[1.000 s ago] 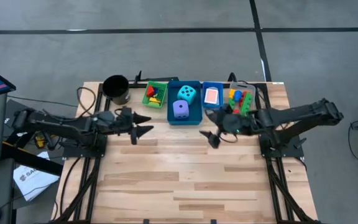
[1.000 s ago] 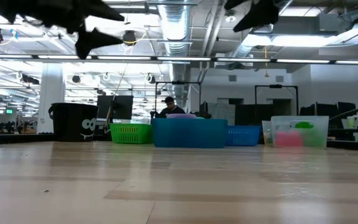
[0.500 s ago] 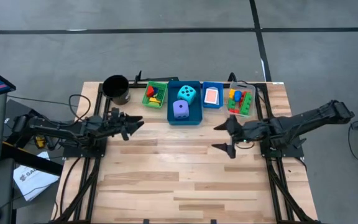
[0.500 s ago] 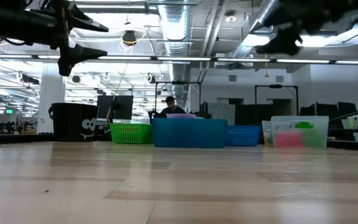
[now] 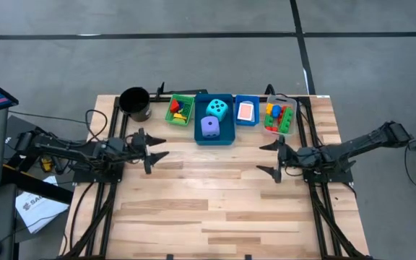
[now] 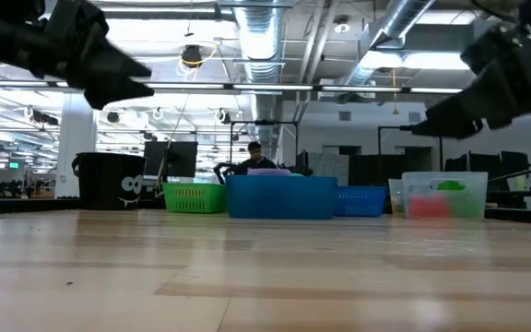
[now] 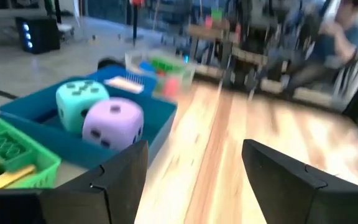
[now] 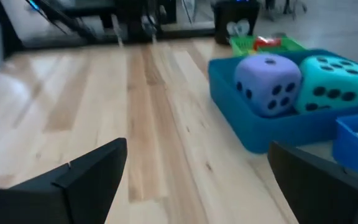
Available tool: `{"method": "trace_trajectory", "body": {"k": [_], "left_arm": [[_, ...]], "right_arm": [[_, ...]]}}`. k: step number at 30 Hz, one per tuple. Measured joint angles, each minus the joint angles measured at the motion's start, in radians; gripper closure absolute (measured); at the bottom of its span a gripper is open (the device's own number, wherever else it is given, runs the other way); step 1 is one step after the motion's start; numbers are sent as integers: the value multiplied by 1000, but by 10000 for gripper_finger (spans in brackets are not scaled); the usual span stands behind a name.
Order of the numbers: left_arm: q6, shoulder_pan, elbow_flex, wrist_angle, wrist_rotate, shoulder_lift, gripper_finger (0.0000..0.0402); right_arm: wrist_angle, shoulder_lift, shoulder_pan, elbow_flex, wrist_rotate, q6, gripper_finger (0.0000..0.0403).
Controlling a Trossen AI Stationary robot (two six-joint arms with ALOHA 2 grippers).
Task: Pick & Place Toys
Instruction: Return to Home Position
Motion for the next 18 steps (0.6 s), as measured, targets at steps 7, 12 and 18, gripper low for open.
{"method": "trace_trajectory", "body": {"k": [7,12,18], "left_arm": [[3,0,-28,-10,-22,0,147],[-75,0,-111,50,17,-3,147],[-169,-4,-191,115,19,-1,147]], "right_arm": [[248,1,13,-106,-27,48,19],[228,0,15,-106,-61,64,19],[175,1,33,-106,-75,79,19]]}}
